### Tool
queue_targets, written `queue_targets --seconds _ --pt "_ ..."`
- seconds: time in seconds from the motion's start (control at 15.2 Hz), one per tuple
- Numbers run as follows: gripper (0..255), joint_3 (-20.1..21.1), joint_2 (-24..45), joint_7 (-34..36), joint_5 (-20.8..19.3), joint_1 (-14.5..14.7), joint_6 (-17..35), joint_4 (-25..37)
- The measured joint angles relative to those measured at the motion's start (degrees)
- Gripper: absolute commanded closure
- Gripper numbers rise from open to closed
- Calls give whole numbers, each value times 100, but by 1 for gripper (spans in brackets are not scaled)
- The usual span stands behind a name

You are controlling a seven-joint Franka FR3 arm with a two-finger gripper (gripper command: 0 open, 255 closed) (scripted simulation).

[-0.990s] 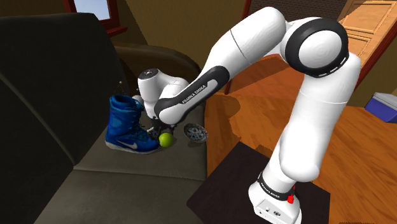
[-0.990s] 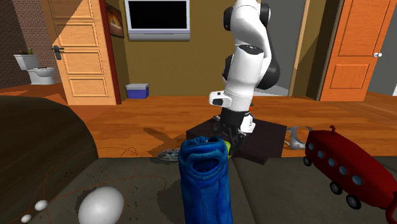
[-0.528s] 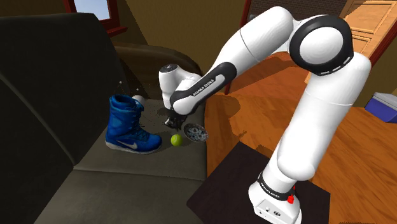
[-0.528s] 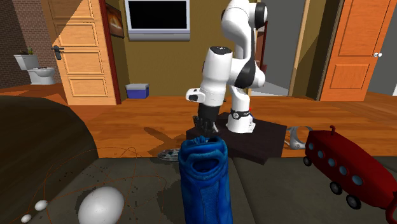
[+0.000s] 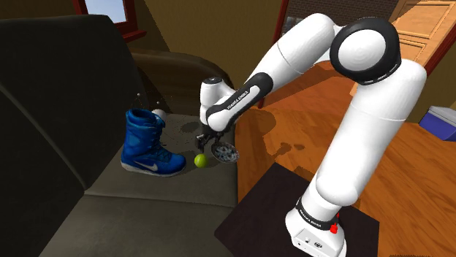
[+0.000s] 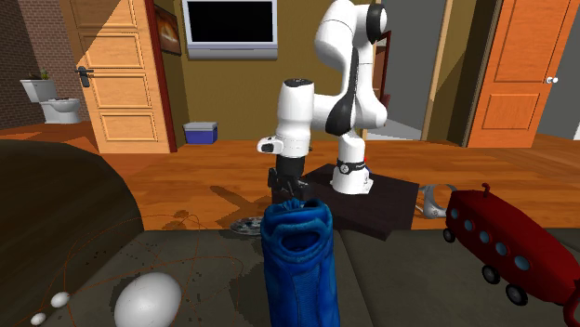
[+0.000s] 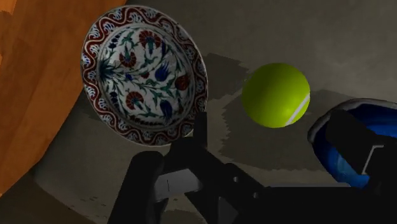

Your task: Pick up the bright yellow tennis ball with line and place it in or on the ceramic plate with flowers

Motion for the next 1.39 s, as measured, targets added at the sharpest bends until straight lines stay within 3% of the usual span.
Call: queue_targets --seconds 0.2,0.33,0.73,1.12,1.19,1.39 --pt "0 314 375 -2007 1752 -366 1225 -355" --pt "0 465 574 -2577 2252 -510 1535 -368" --pt "0 549 1140 -2794 2422 -549 2039 -267" --pt "0 550 1196 -2801 2424 -549 2081 -249" --pt "255 550 1196 -2801 2424 -549 2081 -249" --pt "255 559 1188 -2806 2426 -548 2087 -246"
